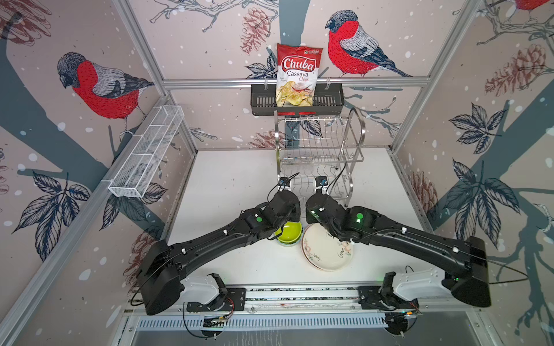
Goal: Unload the mixed dishes from the dish rack
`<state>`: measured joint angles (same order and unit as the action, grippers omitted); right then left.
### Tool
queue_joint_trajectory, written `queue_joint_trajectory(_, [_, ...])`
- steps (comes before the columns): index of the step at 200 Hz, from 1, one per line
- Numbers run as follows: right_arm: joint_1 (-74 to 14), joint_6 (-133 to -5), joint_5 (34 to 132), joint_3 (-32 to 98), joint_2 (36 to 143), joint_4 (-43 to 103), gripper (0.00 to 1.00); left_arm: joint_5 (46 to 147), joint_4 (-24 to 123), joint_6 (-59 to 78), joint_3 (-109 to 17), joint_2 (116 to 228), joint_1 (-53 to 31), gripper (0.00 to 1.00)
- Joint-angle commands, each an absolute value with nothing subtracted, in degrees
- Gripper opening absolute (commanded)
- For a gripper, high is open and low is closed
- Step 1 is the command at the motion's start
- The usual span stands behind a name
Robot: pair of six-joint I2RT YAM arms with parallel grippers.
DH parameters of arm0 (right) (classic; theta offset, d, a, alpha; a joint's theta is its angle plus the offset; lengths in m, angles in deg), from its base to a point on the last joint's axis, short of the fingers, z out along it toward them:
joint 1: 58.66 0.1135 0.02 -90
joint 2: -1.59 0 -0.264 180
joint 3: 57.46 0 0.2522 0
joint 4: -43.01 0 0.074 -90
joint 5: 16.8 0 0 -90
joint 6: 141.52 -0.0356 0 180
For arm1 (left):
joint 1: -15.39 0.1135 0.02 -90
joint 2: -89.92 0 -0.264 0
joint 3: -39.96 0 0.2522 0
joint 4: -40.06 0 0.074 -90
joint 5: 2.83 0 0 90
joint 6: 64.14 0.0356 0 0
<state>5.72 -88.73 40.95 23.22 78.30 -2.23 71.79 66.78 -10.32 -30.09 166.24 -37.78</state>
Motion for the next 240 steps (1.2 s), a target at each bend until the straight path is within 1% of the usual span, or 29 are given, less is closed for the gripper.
queue_joint_trajectory(1, [4.10,-88.70,43.49,23.21,79.16,-0.29,0.15,74.24,63.41,-10.83,-30.66,166.13,-37.87,0.00])
queue_joint_trajectory(29, [2.00,-88.93,46.43,22.71,79.33,0.15,0.07,74.60,63.29,-10.81,-30.66,166.13,-37.87,0.00])
queue_joint_trajectory(61, [0.89,-89.09,47.46,22.05,79.04,0.24,0.07,75.46,62.65,-10.42,-30.66,166.21,-37.87,0.00])
queue_joint_trajectory(67, [0.78,-89.05,47.62,21.96,79.01,0.25,0.10,75.60,62.55,-10.35,-30.66,166.30,-37.92,0.00])
queue_joint_trajectory(78, [0.70,-89.22,47.62,21.88,78.91,0.36,0.21,75.83,62.44,-10.26,-30.66,166.44,-37.87,0.00])
queue_joint_trajectory(95, [0.43,-89.05,47.77,21.65,79.01,0.90,0.35,76.29,62.48,-10.16,-30.66,166.90,-37.90,0.00])
queue_joint_trajectory(105, [0.26,-88.84,48.08,21.62,79.17,1.32,0.37,76.64,62.70,-10.17,-32.09,167.33,-37.87,0.00])
queue_joint_trajectory(120, [-0.08,-88.47,48.81,21.76,79.79,1.80,0.38,77.24,63.09,-10.31,-32.91,167.87,-37.87,0.00])
queue_joint_trajectory(128, [-0.26,-88.20,49.29,22.00,80.35,1.83,0.35,77.46,63.31,-10.33,-33.25,168.21,-37.92,0.00])
queue_joint_trajectory(141, [-0.40,-88.01,49.64,22.76,81.28,1.32,0.24,77.80,63.36,-10.30,-33.47,168.58,-37.87,0.00])
queue_joint_trajectory(159, [-0.50,-88.00,50.04,23.79,82.42,0.26,0.15,77.98,63.30,-10.57,-33.33,168.68,-37.88,0.00])
queue_joint_trajectory(181, [-0.51,-87.91,50.28,23.99,82.79,-0.28,0.09,77.90,63.14,-10.83,-33.13,168.59,-37.88,0.00])
queue_joint_trajectory(207, [-0.99,-88.21,50.60,23.05,81.97,-0.08,0.06,77.60,63.20,-10.96,-33.03,168.41,-37.87,0.00])
queue_joint_trajectory(211, [-1.11,-88.26,50.82,22.82,81.72,0.04,0.06,77.45,63.13,-10.99,-32.99,168.33,-37.88,0.03])
queue_joint_trajectory(218, [-1.43,-88.35,51.09,22.46,81.29,0.22,0.06,77.34,63.06,-11.03,-32.88,168.03,-37.88,0.11])
queue_joint_trajectory(240, [-3.13,-88.57,52.39,21.05,79.14,0.70,0.05,77.39,61.38,-11.04,-31.63,166.33,-37.87,0.40])
